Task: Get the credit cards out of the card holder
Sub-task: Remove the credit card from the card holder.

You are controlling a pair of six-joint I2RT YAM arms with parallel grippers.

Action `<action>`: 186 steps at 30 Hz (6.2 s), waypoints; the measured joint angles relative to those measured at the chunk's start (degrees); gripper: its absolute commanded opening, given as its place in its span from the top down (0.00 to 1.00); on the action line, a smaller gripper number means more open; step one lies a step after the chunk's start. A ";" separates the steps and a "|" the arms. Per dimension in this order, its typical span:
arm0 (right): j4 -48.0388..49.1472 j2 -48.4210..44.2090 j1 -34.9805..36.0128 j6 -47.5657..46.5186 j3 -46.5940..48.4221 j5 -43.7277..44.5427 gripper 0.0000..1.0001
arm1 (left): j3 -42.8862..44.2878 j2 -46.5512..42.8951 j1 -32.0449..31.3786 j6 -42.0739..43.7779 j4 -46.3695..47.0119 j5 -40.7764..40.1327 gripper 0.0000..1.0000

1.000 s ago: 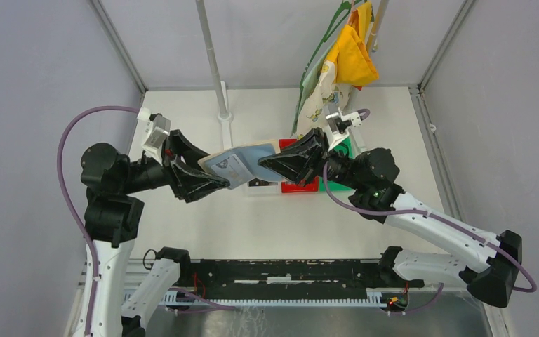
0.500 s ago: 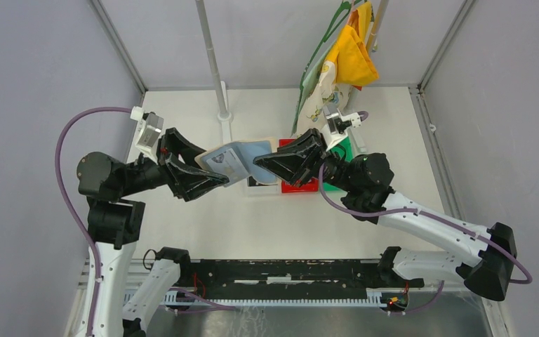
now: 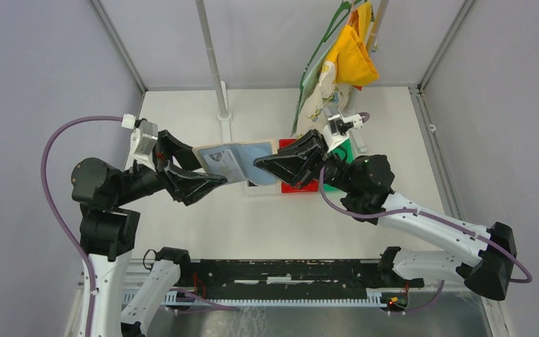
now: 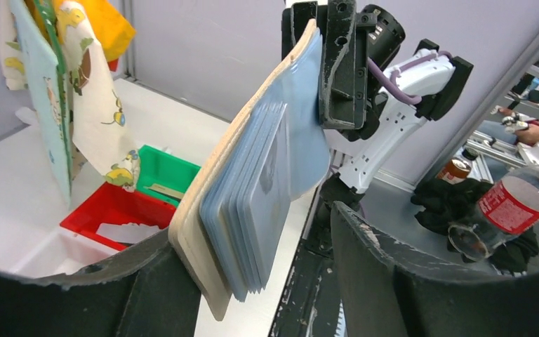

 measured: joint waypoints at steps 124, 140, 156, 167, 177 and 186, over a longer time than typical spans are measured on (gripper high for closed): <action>-30.93 1.42 0.92 -5.49 12.44 -6.03 0.47 | 11.26 13.64 -0.61 -5.33 -14.05 10.54 0.95; -16.74 5.77 -0.02 4.70 10.16 -9.92 0.67 | 11.21 12.87 -0.07 -7.58 -10.88 11.10 0.85; -9.79 8.39 0.00 7.93 3.93 -4.33 1.00 | 9.57 14.03 0.68 -3.78 -15.80 8.87 0.71; -2.78 6.95 0.63 9.38 -1.97 -1.14 1.00 | 9.55 15.47 0.02 -4.61 -16.72 11.63 0.61; -1.07 5.64 0.83 9.55 -3.56 -0.13 1.00 | 9.55 15.47 0.07 -5.60 -15.02 11.91 0.85; 0.85 4.04 0.98 9.55 -5.79 0.61 1.00 | 9.55 15.43 -0.35 -7.45 -13.86 12.15 0.85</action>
